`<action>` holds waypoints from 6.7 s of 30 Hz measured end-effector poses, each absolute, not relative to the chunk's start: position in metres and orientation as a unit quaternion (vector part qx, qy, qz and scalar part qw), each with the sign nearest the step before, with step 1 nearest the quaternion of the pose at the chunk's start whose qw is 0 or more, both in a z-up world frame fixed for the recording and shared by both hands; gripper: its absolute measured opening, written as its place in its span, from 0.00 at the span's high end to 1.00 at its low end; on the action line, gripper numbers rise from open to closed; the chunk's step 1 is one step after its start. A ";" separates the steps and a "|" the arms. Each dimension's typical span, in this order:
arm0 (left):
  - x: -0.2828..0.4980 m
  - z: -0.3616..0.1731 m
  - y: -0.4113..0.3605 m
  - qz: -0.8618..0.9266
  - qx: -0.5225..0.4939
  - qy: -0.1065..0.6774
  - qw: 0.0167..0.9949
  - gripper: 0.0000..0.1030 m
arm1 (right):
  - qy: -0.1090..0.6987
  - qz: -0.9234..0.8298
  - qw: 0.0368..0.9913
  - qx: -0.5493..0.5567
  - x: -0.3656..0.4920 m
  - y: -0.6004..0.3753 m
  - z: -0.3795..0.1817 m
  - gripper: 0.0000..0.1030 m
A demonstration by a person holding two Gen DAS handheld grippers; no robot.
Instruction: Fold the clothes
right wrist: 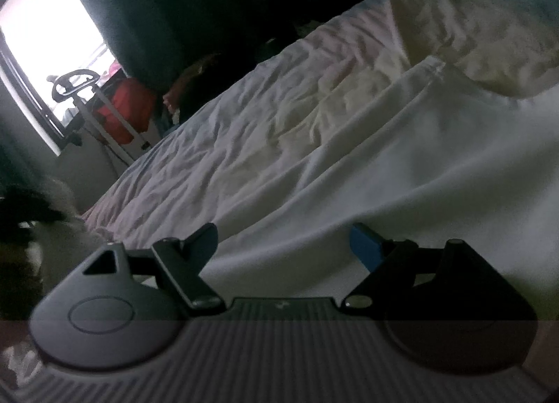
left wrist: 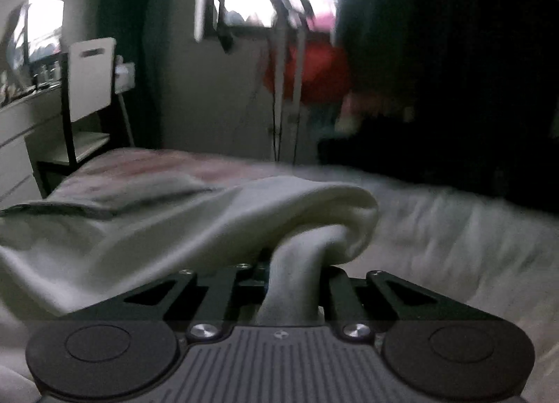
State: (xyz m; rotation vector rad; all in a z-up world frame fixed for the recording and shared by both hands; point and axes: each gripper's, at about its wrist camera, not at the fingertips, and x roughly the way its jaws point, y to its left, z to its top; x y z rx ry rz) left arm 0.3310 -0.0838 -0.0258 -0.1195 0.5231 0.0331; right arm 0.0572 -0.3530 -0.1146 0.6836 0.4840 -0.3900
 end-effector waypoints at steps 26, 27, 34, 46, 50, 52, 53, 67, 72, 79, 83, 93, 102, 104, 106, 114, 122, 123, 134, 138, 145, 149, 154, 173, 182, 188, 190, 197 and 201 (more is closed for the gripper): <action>0.105 -0.013 0.080 0.064 -0.131 0.254 0.956 0.15 | 0.212 -0.027 0.952 0.218 0.060 -0.279 -0.105 0.18; 0.097 -0.011 0.075 0.051 -0.132 0.251 0.958 0.15 | 0.210 -0.016 0.952 0.220 0.059 -0.277 -0.105 0.18; 0.077 -0.007 0.043 -0.015 -0.092 0.227 0.969 0.14 | 0.230 0.071 0.931 0.276 0.060 -0.268 -0.112 0.18; 0.083 -0.027 0.070 -0.025 -0.134 0.224 0.965 0.14 | 0.254 0.161 0.871 0.388 0.103 -0.229 -0.116 0.17; 0.094 -0.045 0.084 -0.020 -0.163 0.244 0.956 0.14 | 0.271 0.166 0.840 0.440 0.168 -0.196 -0.127 0.18; 0.100 -0.055 0.091 -0.009 -0.169 0.249 0.954 0.14 | 0.276 0.163 0.834 0.450 0.205 -0.174 -0.134 0.22; 0.103 -0.059 0.095 -0.002 -0.176 0.252 0.952 0.14 | 0.278 0.161 0.830 0.455 0.224 -0.163 -0.138 0.22; 0.132 -0.094 0.097 -0.018 -0.189 0.276 0.942 0.16 | 0.245 -0.020 0.906 0.345 0.341 -0.170 -0.076 0.90; 0.126 -0.091 0.088 -0.035 -0.169 0.267 0.948 0.16 | 0.186 -0.104 0.930 0.301 0.333 -0.258 -0.030 0.91; 0.119 -0.098 0.065 -0.061 -0.143 0.275 0.949 0.16 | 0.137 -0.265 0.914 0.274 0.290 -0.387 0.004 0.92; 0.121 -0.102 0.053 -0.072 -0.115 0.274 0.952 0.16 | 0.101 -0.310 0.907 0.267 0.267 -0.435 0.021 0.92; 0.126 -0.106 0.055 -0.074 -0.116 0.281 0.950 0.16 | 0.105 -0.337 0.914 0.199 0.202 -0.465 -0.040 0.91; 0.124 -0.106 0.048 -0.076 -0.098 0.277 0.953 0.16 | 0.203 -0.351 0.868 0.287 0.160 -0.481 -0.145 0.88; 0.121 -0.105 0.045 -0.076 -0.095 0.277 0.953 0.16 | 0.193 -0.350 0.875 0.272 0.168 -0.480 -0.131 0.89; 0.120 -0.104 0.044 -0.075 -0.092 0.278 0.953 0.16 | 0.167 -0.342 0.891 0.249 0.174 -0.480 -0.115 0.89; 0.117 -0.104 0.041 -0.080 -0.082 0.278 0.954 0.16 | 0.145 -0.337 0.890 0.272 0.153 -0.506 -0.137 0.36; 0.107 -0.096 0.027 -0.072 -0.044 0.248 0.965 0.15 | 0.166 -0.286 0.906 0.263 0.135 -0.506 -0.131 0.17; 0.106 -0.094 0.027 -0.072 -0.043 0.244 0.966 0.15 | 0.166 -0.282 0.911 0.253 0.131 -0.501 -0.125 0.17; 0.079 -0.068 0.028 -0.056 0.008 0.183 0.981 0.14 | 0.183 -0.178 0.956 0.146 0.067 -0.408 -0.041 0.17; 0.068 -0.053 0.038 -0.048 -0.007 0.177 0.983 0.14 | 0.174 -0.119 0.969 0.126 0.026 -0.365 -0.012 0.17; 0.037 -0.026 0.045 -0.058 -0.003 0.188 0.980 0.14 | 0.164 -0.062 0.978 0.117 -0.025 -0.316 0.003 0.17; 0.018 -0.019 0.038 -0.072 0.011 0.193 0.978 0.11 | 0.168 -0.050 0.979 0.108 -0.040 -0.294 -0.001 0.17; 0.006 -0.018 0.028 -0.082 0.028 0.186 0.979 0.00 | 0.169 -0.039 0.982 0.076 -0.039 -0.277 -0.004 0.17; 0.055 -0.051 0.092 0.010 -0.080 0.322 0.943 0.00 | 0.215 -0.073 0.969 0.095 -0.029 -0.282 -0.020 0.17; 0.068 -0.057 0.163 0.064 -0.188 0.402 0.894 0.00 | 0.226 -0.070 0.966 0.109 -0.028 -0.286 -0.021 0.17; 0.075 -0.056 0.225 0.124 -0.223 0.442 0.860 0.00 | 0.232 -0.068 0.963 0.115 -0.026 -0.288 -0.024 0.17; 0.074 -0.058 0.245 0.147 -0.231 0.451 0.850 0.00 | 0.234 -0.067 0.963 0.116 -0.024 -0.288 -0.024 0.17; 0.067 -0.091 0.283 0.169 -0.303 0.451 0.822 0.01 | 0.242 -0.061 0.962 0.109 -0.020 -0.283 -0.027 0.17; 0.059 -0.085 0.290 0.136 -0.359 0.412 0.826 0.00 | 0.245 -0.065 0.960 0.117 -0.019 -0.288 -0.027 0.17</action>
